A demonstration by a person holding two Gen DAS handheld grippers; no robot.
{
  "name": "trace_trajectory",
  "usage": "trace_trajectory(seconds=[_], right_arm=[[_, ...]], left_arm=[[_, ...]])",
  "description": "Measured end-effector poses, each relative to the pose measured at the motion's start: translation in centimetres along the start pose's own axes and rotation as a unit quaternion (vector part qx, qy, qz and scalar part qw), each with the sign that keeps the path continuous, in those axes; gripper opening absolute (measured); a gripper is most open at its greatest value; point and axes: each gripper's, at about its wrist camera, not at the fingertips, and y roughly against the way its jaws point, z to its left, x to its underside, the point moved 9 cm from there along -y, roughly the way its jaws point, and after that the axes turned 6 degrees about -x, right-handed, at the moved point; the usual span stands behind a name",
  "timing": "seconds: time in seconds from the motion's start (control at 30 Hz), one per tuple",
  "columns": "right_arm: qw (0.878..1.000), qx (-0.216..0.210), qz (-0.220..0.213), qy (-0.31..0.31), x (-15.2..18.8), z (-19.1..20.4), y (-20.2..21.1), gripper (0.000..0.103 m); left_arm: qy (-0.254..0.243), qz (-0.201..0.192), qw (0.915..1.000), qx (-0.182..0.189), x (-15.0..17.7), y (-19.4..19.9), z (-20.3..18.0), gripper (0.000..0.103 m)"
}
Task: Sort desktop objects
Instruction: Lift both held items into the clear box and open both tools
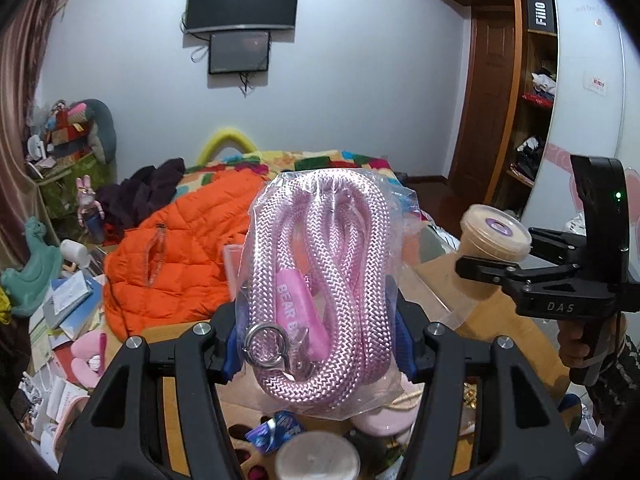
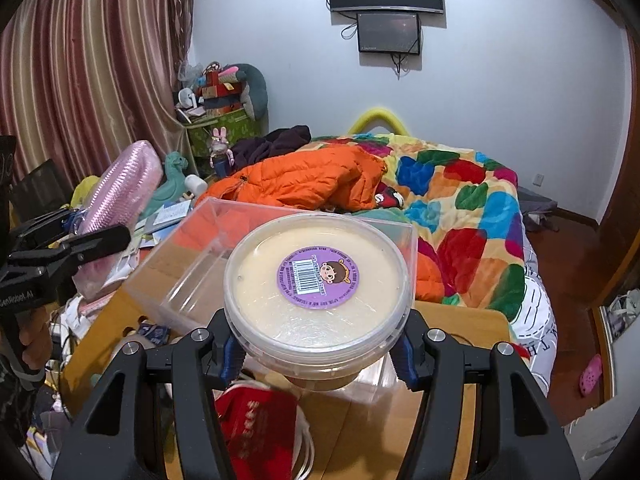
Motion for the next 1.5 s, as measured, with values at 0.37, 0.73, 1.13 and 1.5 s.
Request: trace_trajectory(seconds=[0.37, 0.73, 1.13, 1.5], right_arm=[[0.999, 0.005, 0.035, 0.037, -0.3, 0.2, -3.5, 0.055], [0.996, 0.011, 0.077, 0.049, 0.4, -0.1, -6.3, 0.055], [0.993, 0.001, 0.111, 0.048, 1.8, 0.2, -7.8, 0.055], [0.992, 0.001, 0.115, 0.049, 1.8, 0.7, -8.1, 0.055]], left_arm=[[0.013, 0.045, 0.9988, 0.016, 0.4, -5.1, -0.8, 0.058], [-0.004, 0.097, 0.9951, 0.019, 1.4, -7.4, -2.3, 0.058], [-0.024, 0.109, 0.9938, 0.002, 2.0, -7.8, -2.3, 0.059], [0.003, 0.115, 0.9932, 0.018, 2.4, -8.4, -1.8, 0.059]])
